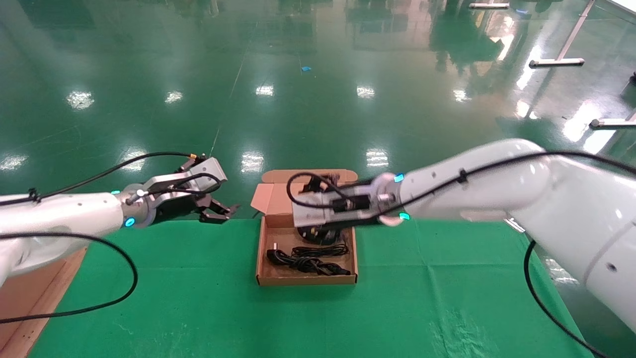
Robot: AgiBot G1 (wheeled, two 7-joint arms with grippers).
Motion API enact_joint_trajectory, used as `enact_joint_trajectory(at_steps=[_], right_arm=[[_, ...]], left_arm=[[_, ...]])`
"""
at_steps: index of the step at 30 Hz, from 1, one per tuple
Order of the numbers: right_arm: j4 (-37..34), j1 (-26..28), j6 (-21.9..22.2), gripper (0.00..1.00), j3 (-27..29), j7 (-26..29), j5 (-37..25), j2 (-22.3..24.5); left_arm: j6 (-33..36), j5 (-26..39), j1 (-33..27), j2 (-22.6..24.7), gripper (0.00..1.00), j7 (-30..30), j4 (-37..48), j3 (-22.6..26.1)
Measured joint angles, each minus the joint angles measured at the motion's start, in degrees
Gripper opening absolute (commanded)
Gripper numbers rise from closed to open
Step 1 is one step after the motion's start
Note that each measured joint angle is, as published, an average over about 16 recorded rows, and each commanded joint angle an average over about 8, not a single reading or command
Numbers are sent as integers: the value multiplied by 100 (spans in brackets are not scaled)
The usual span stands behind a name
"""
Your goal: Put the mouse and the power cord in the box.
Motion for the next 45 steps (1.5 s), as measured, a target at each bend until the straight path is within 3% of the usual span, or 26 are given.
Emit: enact_joint_trajectory(at_steps=[45], right_arm=[[3001,-3213,-3382,100,5044,2043,2147,3225]], left_arm=[[3661,-2103,2558,-2676,100,-3202,-5093,-2398]])
